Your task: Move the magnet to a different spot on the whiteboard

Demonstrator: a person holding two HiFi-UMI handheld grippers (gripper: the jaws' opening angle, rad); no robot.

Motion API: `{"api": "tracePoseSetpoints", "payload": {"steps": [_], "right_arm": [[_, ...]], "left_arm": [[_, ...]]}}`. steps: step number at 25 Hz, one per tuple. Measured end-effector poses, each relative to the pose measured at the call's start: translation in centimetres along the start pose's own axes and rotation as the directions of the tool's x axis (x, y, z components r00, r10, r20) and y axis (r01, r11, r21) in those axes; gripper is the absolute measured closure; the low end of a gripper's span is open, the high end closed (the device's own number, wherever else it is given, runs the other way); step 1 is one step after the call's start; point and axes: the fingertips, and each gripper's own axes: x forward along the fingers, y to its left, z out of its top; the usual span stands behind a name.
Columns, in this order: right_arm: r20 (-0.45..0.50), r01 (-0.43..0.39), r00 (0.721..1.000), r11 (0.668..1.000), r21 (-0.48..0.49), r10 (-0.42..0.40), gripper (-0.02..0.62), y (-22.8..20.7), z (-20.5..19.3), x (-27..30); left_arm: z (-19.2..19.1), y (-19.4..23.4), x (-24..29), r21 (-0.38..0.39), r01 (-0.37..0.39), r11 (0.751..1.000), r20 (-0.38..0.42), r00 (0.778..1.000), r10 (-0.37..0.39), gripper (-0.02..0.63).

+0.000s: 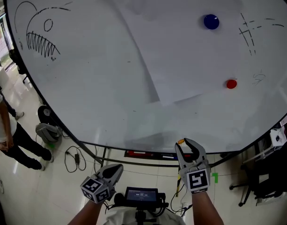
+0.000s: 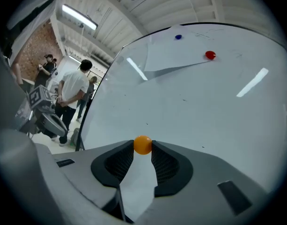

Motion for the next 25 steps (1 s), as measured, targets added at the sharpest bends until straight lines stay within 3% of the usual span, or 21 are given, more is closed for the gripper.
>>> {"api": "tracePoseSetpoints", "payload": {"steps": [9,17,25], "right_arm": [[-0.112,0.075,0.989,0.978,-0.197,-0.099,0.459,1.4,1.5,4.5],[-0.155,0.199,0.953,0.921,-0.336,-0.262,0.459,1.2,2.9,6.9],[-0.156,0.297,0.914,0.879,-0.372,-0.374,0.457,0.7,2.9,7.7]], "left_arm": [[1.4,3.5,-0.6,0.057,0.075,0.996,0.009,0.997,-0.075,0.571],[2.3,5.8,-0.5,0.102,0.125,0.987,-0.001,0.992,-0.125,0.571],[2.7,8.0,-1.3,0.113,0.144,0.983,-0.019,0.990,-0.143,0.571]]}}
